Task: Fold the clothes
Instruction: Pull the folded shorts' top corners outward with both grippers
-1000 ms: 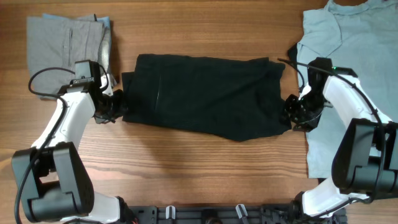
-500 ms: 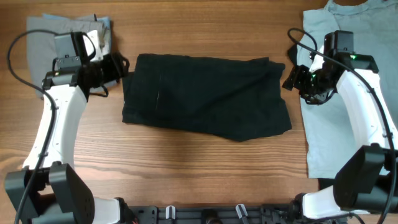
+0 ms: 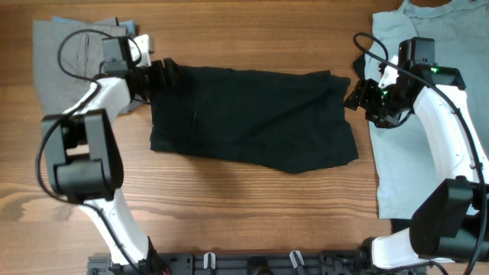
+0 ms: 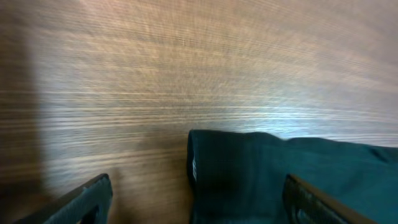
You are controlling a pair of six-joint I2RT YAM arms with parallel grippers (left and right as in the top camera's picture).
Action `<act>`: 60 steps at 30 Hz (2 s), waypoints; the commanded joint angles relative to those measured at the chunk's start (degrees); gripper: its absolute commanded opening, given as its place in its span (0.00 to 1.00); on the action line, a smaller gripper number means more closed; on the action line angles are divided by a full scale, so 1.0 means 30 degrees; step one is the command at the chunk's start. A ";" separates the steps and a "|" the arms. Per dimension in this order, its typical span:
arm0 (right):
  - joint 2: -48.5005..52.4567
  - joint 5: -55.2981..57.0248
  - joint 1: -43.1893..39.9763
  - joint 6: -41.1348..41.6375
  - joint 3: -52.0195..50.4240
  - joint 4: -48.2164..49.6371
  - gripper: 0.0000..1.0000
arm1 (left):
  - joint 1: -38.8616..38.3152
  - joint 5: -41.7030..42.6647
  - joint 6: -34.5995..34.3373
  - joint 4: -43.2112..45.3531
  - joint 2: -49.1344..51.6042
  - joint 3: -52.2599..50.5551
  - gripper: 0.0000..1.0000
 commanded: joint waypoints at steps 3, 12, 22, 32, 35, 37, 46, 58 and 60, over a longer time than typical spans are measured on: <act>-0.0153 -0.0379 0.0029 -0.0175 0.0211 0.0262 0.70 | -0.0656 0.0546 0.0364 0.0911 0.1239 0.0444 0.86; -0.0153 -0.0372 0.0036 0.0197 0.0211 0.0984 0.71 | -0.1326 0.0546 0.0364 0.0874 0.1617 0.0444 0.28; 0.0080 0.2069 0.0051 0.0175 0.0175 0.2499 0.76 | -0.1122 0.0539 -0.0168 0.0532 -0.0539 0.0459 0.07; 0.2922 0.2076 0.0160 -0.0226 0.0175 0.6783 0.74 | -0.1129 0.0452 -0.0204 -0.2761 -0.4444 0.0459 0.05; 0.4189 0.1698 0.0277 -0.0546 0.0175 0.7708 0.74 | -0.1107 -0.0087 -0.0197 -0.3825 -0.4896 0.0459 0.05; 0.5005 0.1392 0.0364 -0.0940 0.0175 0.8342 0.74 | -0.1107 -0.0255 -0.0189 -0.4131 -0.5064 0.0459 0.05; 0.6994 -0.3381 0.0444 -0.4160 0.0175 1.0943 0.73 | -0.1115 -0.0248 -0.0204 -0.4823 -0.5144 0.0459 0.05; 0.6994 -0.2186 0.0444 -0.4299 0.0175 1.1562 0.75 | -0.1115 -0.0255 -0.0204 -0.5107 -0.5202 0.0459 0.04; 0.6994 -0.1756 0.0444 -0.4357 0.0175 1.1570 0.72 | -0.1107 -0.0255 -0.0204 -0.5246 -0.5217 0.0459 0.04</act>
